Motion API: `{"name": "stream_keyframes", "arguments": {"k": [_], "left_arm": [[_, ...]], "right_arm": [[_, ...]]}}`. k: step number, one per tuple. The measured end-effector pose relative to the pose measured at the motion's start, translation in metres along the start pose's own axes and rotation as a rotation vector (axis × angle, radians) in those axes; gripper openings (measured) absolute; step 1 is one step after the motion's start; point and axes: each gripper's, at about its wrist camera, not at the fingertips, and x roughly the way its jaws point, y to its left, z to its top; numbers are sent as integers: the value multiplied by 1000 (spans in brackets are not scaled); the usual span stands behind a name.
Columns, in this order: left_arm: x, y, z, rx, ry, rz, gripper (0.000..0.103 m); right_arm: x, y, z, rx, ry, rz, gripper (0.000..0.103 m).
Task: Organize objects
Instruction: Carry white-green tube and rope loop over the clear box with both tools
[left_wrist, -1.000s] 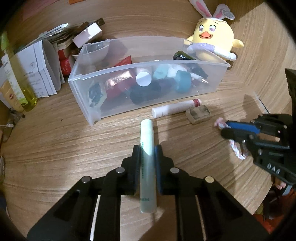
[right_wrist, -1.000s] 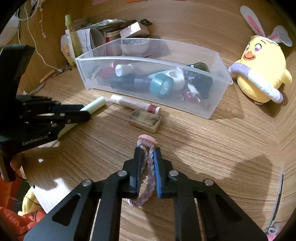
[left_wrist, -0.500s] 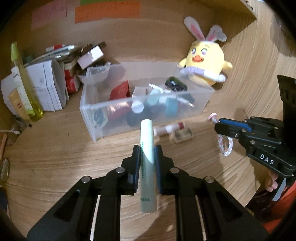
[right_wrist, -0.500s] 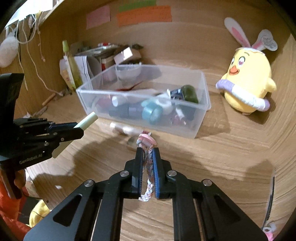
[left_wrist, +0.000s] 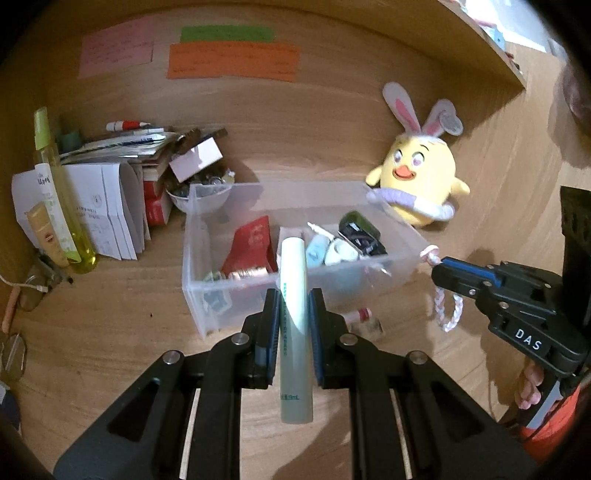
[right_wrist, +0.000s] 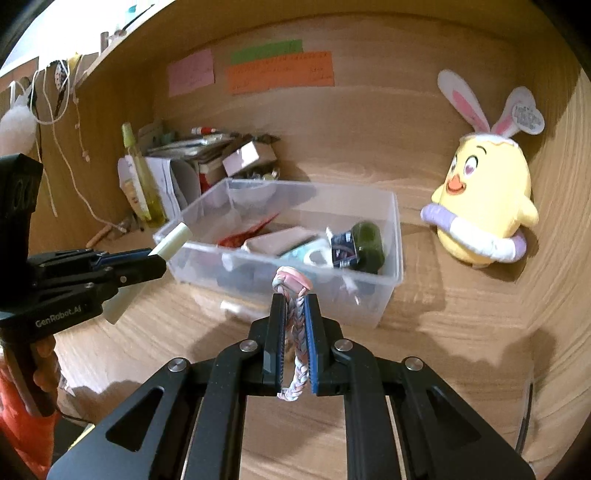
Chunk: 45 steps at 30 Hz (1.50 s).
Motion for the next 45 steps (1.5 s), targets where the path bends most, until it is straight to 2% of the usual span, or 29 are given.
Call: {"name": "stream_keyframes", "arguments": {"k": [7, 11, 16, 20, 26, 37, 45], "left_arm": [[10, 14, 17, -32, -13, 14, 15], [19, 22, 28, -31, -10, 49, 15], [29, 29, 42, -45, 3, 43, 15], [38, 34, 50, -68, 23, 16, 15], [53, 36, 59, -71, 41, 41, 15], [87, 35, 58, -49, 111, 47, 15], [89, 34, 60, -35, 122, 45, 15]], "right_arm": [[2, -9, 18, 2, -37, -30, 9], [6, -14, 27, 0, -51, -60, 9], [15, -19, 39, -16, -51, -77, 9], [24, -20, 47, -19, -45, -74, 9], [44, -20, 59, -26, -26, -64, 9], [74, -12, 68, -48, -3, -108, 9], [105, -5, 67, -73, 46, -131, 9]]}}
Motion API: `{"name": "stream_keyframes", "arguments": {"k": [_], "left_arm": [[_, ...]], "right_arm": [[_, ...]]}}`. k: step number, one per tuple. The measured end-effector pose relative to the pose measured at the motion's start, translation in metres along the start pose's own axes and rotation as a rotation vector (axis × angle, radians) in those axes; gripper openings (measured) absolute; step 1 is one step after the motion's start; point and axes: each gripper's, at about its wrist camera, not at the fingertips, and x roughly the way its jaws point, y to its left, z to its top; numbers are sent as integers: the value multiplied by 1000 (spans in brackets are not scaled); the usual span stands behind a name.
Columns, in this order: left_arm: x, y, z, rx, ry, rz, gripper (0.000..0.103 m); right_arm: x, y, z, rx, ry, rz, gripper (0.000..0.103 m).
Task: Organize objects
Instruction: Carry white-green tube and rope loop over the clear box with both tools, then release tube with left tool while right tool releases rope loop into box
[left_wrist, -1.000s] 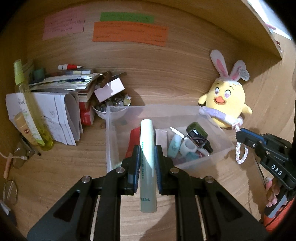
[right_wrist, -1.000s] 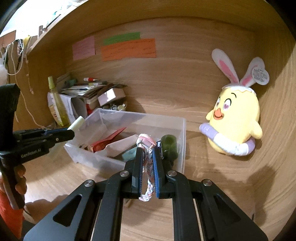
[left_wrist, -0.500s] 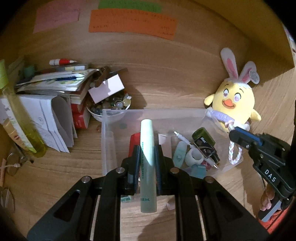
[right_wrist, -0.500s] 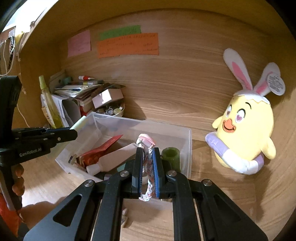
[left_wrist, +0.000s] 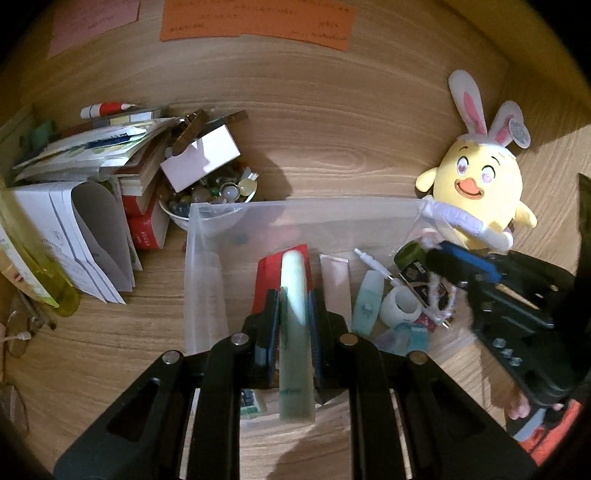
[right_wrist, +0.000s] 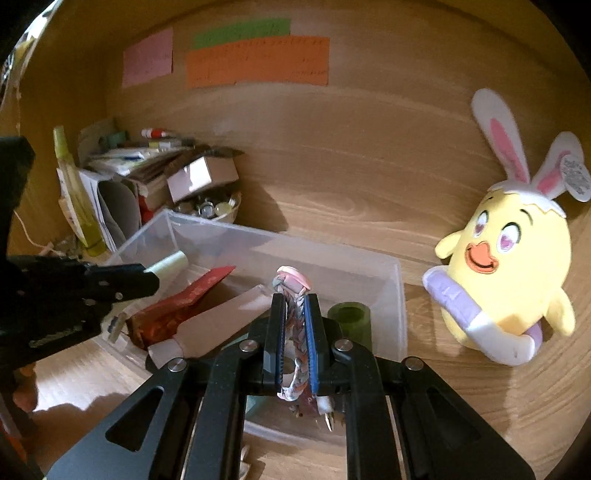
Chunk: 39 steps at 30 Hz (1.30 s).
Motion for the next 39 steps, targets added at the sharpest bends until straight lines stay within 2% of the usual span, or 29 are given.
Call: {"name": "stream_keyframes", "arguments": {"k": [6, 13, 18, 21, 23, 25, 33, 39], "left_arm": [[-21, -9, -2, 40, -55, 5, 15], [-29, -11, -14, 39, -40, -30, 15], [-35, -9, -30, 26, -33, -36, 23], [-42, -8, -37, 22, -38, -39, 24], [-46, -8, -42, 17, -40, -45, 30], [-49, -8, -47, 15, -46, -47, 33], [-70, -14, -61, 21, -83, -26, 35], [-82, -20, -67, 36, -106, -34, 48]], "right_arm": [[20, 5, -4, -4, 43, -5, 9], [31, 7, -8, -12, 76, -12, 9], [35, 6, -10, -3, 102, -9, 10], [36, 2, -9, 6, 117, -10, 16], [33, -1, -9, 12, 119, -17, 27], [30, -2, -10, 13, 115, -21, 32], [13, 0, -14, -12, 97, -47, 37], [-13, -1, -22, -22, 58, -46, 48]]}}
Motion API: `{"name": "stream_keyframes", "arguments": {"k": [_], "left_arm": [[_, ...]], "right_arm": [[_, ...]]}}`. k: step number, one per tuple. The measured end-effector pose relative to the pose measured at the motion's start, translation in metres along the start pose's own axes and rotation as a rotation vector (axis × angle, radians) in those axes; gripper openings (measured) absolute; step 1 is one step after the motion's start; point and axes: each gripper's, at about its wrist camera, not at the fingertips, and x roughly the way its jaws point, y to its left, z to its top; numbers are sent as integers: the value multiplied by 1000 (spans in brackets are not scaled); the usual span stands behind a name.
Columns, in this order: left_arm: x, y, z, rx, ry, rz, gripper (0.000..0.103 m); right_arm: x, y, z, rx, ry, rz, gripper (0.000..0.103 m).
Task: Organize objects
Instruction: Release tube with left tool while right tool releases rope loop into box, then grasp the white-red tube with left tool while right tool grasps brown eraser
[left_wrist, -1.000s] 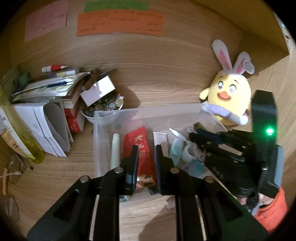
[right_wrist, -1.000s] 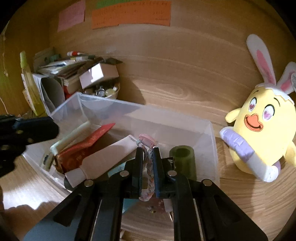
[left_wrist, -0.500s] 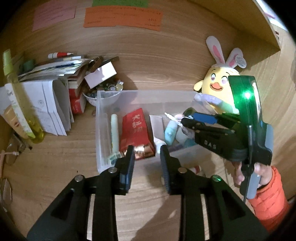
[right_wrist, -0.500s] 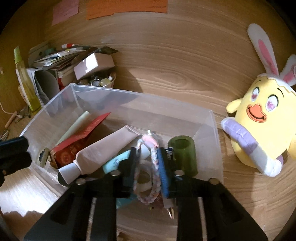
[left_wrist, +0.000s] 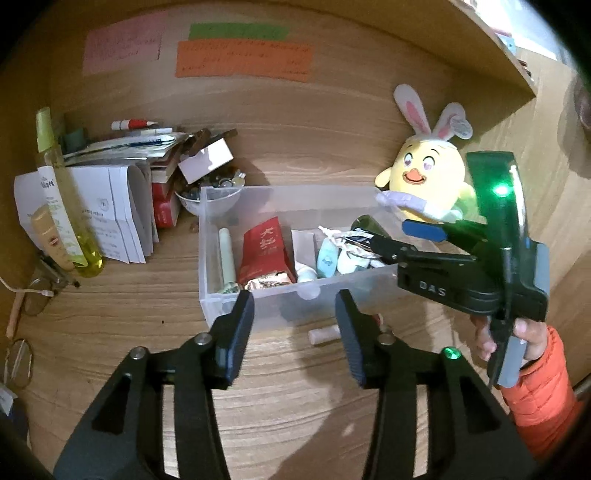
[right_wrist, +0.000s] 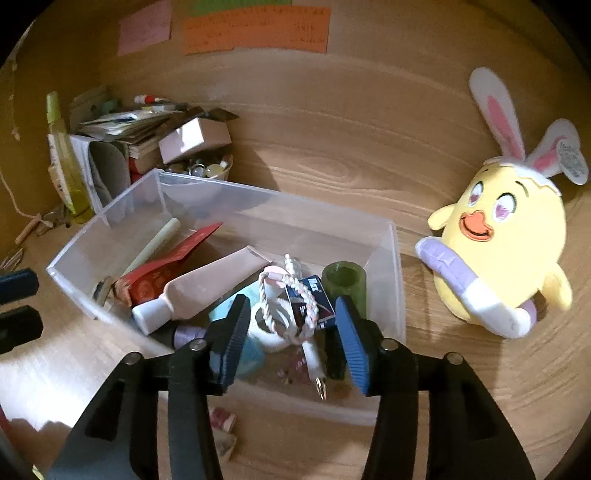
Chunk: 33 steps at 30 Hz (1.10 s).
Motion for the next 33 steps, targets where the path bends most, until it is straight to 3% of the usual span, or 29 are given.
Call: {"name": "stream_keyframes", "arguments": {"k": [7, 13, 28, 30, 32, 33], "left_arm": [[4, -10, -12, 13, 34, -19, 56], [27, -20, -26, 48, 110, -11, 56], [62, -7, -37, 60, 218, -23, 56], [65, -8, -36, 64, 222, -28, 56], [68, -11, -35, 69, 226, -39, 56], [70, -13, -34, 76, 228, -46, 56]], "right_arm": [[-34, -5, -19, -3, -30, 28, 62], [-47, -5, -42, 8, -13, 71, 64], [7, 26, -73, 25, 189, 198, 64], [8, 28, -74, 18, 180, 190, 61], [6, 29, -75, 9, 178, 193, 43], [4, 28, -76, 9, 177, 200, 40]]}}
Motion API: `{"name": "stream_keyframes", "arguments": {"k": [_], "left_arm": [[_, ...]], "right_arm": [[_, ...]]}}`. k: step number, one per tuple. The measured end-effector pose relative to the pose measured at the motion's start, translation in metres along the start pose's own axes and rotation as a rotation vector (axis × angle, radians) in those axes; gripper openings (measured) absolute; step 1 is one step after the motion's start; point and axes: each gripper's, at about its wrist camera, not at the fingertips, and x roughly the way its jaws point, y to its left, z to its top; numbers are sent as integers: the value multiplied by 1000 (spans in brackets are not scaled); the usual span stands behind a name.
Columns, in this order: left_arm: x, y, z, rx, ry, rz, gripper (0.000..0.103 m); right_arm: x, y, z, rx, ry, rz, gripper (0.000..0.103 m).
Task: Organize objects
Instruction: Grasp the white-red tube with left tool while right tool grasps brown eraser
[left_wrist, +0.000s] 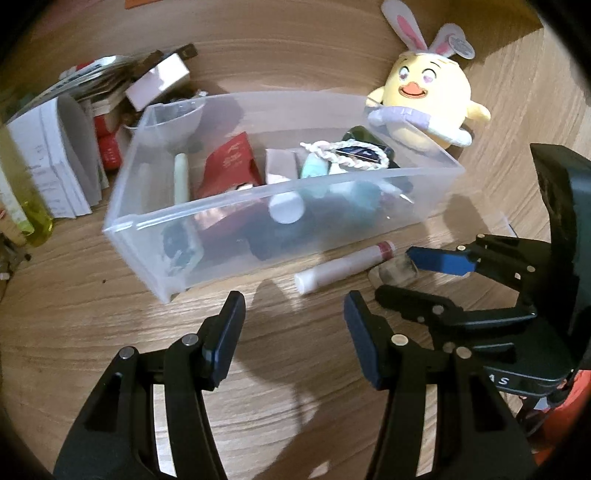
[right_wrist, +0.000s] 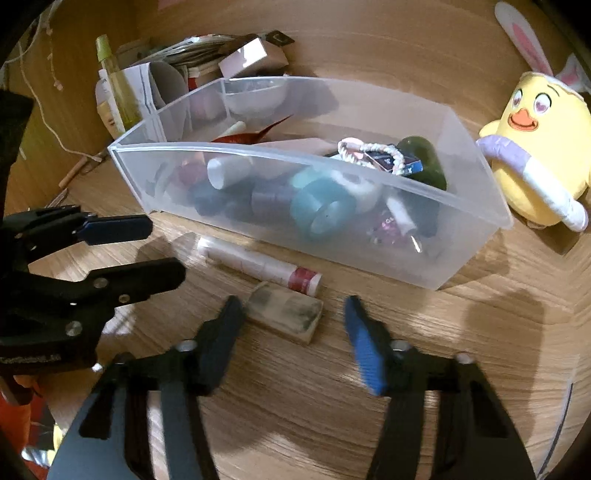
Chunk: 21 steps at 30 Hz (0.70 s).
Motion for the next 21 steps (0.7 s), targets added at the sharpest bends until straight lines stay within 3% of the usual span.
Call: {"name": "stream_keyframes", "arguments": {"k": [11, 21], "left_arm": [[25, -25, 19, 66, 34, -10, 56], [31, -44, 13, 130, 90, -54, 54]], "right_arm": [[-27, -41, -13, 89, -43, -32, 40], [-36, -57, -19, 119, -63, -22, 40]]}}
